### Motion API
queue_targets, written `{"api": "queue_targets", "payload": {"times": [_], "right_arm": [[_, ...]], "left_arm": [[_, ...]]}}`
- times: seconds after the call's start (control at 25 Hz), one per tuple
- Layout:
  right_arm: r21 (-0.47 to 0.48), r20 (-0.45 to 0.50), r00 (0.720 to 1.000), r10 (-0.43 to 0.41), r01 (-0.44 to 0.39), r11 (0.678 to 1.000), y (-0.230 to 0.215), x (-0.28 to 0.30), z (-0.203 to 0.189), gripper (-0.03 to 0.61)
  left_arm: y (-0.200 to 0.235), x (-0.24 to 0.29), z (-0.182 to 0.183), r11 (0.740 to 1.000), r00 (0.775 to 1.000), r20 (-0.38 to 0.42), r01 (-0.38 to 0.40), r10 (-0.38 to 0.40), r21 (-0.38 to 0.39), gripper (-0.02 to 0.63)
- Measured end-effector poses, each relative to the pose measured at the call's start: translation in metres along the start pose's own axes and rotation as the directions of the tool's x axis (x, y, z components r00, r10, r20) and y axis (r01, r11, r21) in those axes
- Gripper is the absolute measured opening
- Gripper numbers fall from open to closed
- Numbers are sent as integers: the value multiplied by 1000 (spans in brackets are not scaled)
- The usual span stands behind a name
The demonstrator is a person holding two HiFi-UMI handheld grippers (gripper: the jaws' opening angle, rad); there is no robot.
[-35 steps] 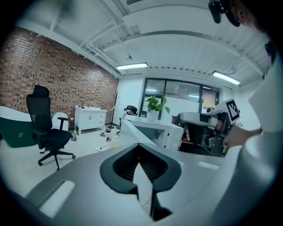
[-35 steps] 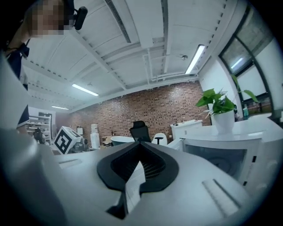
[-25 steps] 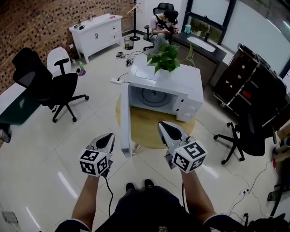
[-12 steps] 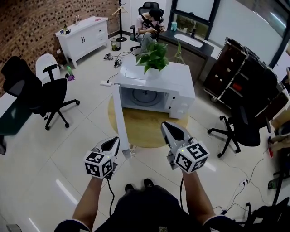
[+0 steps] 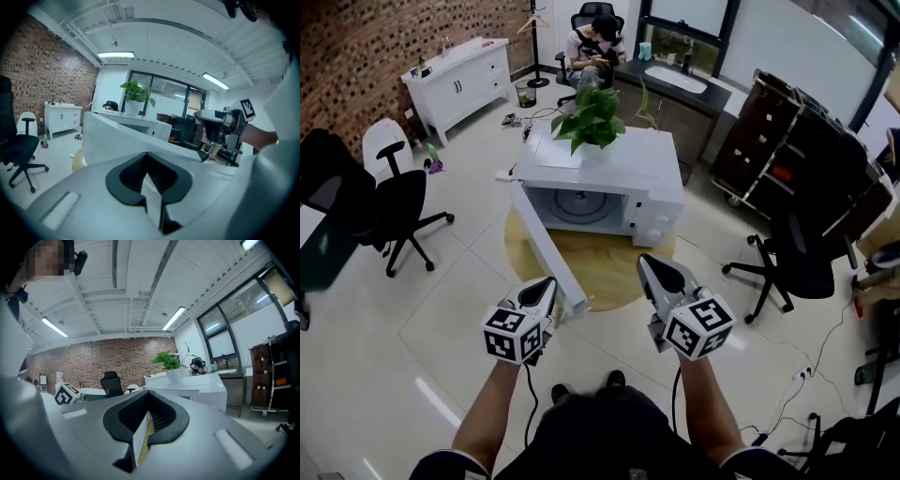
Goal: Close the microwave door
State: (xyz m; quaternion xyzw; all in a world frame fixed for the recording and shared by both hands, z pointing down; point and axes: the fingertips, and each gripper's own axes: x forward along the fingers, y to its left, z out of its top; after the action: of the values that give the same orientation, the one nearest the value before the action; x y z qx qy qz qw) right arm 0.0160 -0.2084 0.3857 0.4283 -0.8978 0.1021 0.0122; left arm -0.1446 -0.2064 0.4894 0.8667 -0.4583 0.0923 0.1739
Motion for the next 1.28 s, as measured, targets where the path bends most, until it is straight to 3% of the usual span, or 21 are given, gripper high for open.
{"api": "queue_targets", "payload": {"times": [0.88, 1.28], "right_arm": [[35, 44, 997, -67, 65, 997, -146, -39, 21, 2], [64, 38, 993, -109, 107, 992, -180, -57, 14, 2]], "left_arm": [[-62, 168, 61, 994, 1000, 26, -2, 0, 109, 10], [-56, 222, 76, 987, 995, 44, -97, 92, 125, 9]]}}
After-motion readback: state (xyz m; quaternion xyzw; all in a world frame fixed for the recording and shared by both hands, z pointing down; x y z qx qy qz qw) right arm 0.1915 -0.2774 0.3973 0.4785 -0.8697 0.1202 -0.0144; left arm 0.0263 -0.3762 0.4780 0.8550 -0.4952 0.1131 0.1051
